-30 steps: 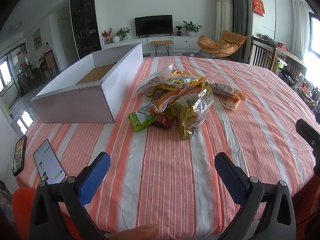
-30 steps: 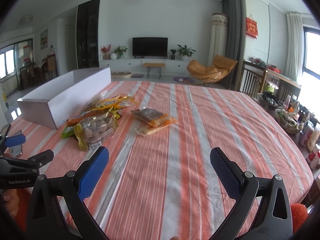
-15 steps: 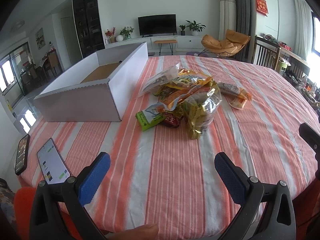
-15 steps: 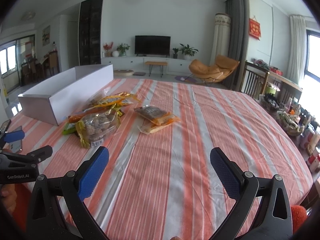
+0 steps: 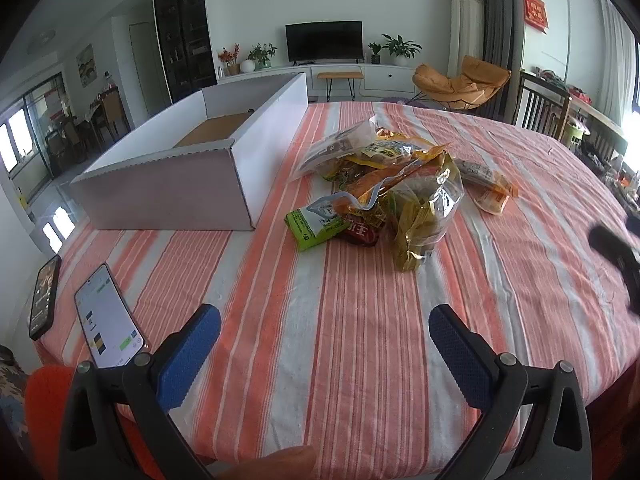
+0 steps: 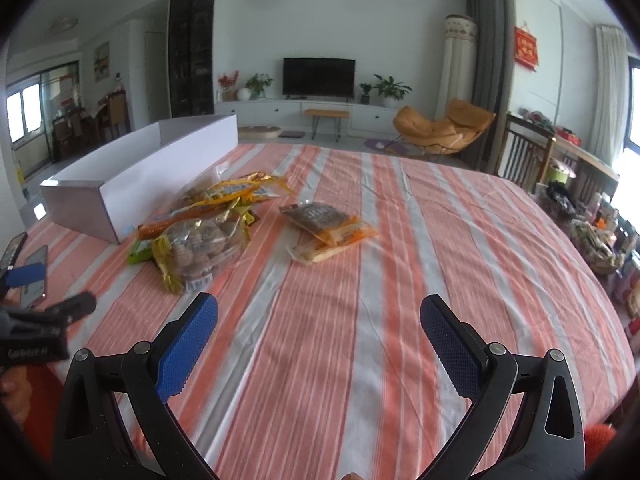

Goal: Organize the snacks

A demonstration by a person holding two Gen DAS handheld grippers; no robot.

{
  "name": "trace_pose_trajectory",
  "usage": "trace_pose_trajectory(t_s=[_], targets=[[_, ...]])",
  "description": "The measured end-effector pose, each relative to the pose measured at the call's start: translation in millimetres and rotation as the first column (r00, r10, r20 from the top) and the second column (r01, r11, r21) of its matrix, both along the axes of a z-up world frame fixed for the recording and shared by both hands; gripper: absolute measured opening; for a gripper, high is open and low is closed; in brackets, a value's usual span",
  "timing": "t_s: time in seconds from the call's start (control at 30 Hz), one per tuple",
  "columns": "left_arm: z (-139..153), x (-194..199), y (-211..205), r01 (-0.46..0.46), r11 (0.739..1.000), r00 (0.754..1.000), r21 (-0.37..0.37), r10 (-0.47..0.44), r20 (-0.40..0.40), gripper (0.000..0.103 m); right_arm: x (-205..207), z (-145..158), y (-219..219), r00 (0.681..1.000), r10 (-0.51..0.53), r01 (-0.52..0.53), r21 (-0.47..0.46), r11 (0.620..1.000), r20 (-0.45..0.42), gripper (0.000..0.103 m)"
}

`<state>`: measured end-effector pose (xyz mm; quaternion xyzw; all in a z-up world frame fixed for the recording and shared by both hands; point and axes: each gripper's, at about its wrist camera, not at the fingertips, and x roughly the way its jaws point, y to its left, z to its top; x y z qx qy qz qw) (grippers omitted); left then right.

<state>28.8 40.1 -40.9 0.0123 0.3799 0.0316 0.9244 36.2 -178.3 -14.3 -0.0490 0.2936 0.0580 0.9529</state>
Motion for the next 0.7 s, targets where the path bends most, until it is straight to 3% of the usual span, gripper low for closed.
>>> trace_pose_trajectory(t_s=[0.07,0.2,0.4,0.53,0.63,0.7], targets=[[-2,0,-1,0.004,1.0,1.0,0.014,-0.004,0.003,0.103,20,-2,-4,1.0,0.01,-0.01,-0.005,1.0,-0.019,0.102],[-8,2,-2,0.024,1.0,1.0,0.005,-0.024,-0.017,0.103,78,-16,-19,0.985,0.041,-0.038,0.021,0.999,-0.166,0.102],[-20,6,-5,0.084,0.996,0.995,-0.015,-0.085,-0.054,0.103,175,-29,-31,0.919,0.131,-0.138,0.007,0.99,-0.371,0.102],[-28,9,-5,0.114,0.993,0.991,-0.025,-0.115,-0.072,0.103,224,-28,-26,0.863,0.216,-0.218,0.048,0.975,-0.457,0.102],[-34,13,-2,0.117,0.992,0.989,-0.04,-0.121,-0.089,0.103,251,-31,-16,0.836,0.249,-0.273,0.024,0.962,-0.489,0.102],[-39,17,1,0.115,0.992,0.988,-0.048,-0.119,-0.098,0.103,266,-39,-7,0.799,0.275,-0.335,-0.016,0.942,-0.535,0.102]])
